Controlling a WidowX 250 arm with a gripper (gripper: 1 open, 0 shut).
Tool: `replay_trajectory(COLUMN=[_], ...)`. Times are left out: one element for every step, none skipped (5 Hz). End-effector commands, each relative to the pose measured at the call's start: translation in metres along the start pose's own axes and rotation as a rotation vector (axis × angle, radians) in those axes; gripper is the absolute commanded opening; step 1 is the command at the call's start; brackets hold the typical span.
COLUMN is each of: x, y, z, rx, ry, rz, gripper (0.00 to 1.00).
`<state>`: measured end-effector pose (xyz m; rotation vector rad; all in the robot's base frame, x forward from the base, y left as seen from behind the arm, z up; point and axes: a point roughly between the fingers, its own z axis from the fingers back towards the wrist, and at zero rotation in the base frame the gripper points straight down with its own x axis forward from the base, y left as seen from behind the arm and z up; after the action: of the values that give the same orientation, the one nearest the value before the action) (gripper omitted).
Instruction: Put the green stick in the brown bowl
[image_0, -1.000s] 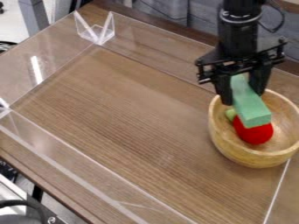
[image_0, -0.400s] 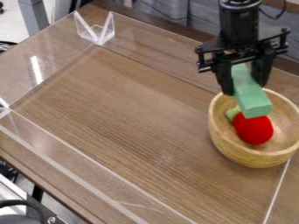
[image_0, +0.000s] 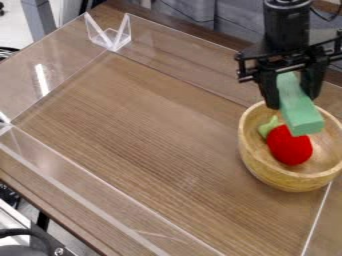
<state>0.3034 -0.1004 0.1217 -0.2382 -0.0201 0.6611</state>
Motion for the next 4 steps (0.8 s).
replay_trajectory(x=[0.004,0.006,0.011,0.013], y=[-0.014,-0.021,-0.024,-0.028], z=[0.009,0.010,0.009,0.001], rx=[-0.043,-0.036,-0.031,-0.021], ry=[-0.041,-0.041,-0.036,-0.029], rz=[0.002,0.008,-0.015,-0.041], gripper=[0.00,1.00,1.00,1.00])
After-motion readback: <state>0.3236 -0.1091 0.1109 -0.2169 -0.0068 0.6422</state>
